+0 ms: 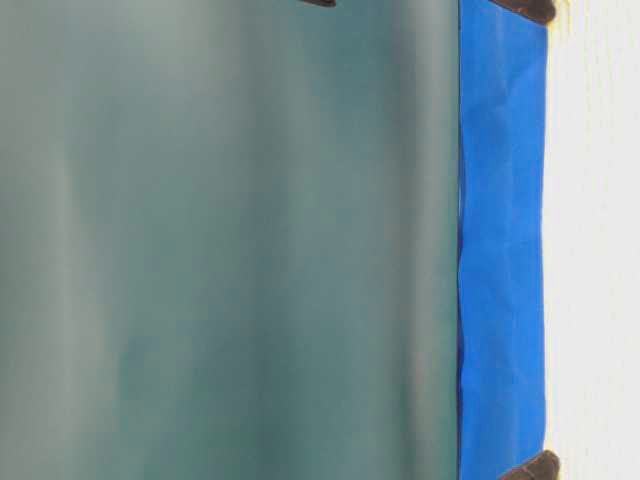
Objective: Fold the yellow towel.
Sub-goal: 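Lift the far edge with both grippers and fold it toward the near edge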
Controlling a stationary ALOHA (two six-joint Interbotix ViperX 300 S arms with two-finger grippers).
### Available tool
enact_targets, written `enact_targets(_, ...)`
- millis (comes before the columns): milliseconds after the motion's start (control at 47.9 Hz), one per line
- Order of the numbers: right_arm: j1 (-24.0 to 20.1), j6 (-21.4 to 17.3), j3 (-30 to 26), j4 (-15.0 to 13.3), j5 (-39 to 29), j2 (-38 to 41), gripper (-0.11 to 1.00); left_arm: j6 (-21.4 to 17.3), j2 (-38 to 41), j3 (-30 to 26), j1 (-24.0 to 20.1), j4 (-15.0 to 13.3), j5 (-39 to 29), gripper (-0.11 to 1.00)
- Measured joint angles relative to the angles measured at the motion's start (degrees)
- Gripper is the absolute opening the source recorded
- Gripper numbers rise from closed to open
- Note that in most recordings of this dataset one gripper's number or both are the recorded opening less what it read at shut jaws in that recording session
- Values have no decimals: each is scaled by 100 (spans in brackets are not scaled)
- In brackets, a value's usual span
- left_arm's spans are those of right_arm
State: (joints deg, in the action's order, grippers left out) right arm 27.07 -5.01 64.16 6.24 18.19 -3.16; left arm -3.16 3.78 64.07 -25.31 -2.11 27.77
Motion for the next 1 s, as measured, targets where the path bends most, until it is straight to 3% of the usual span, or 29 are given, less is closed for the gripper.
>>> enact_targets(355, 158, 53, 0, 9, -501, -870, 4, -211, -844, -132, 0, 0, -791, 3)
enact_targets(752, 167, 35, 0, 0, -571, -1002, 4, -220, -1081, -123, 0, -9, -976, 3)
enact_targets(1002, -185, -158, 158, 53, -598, -1195, 4, -26, -1380, 53, 413, -9, -1134, 3)
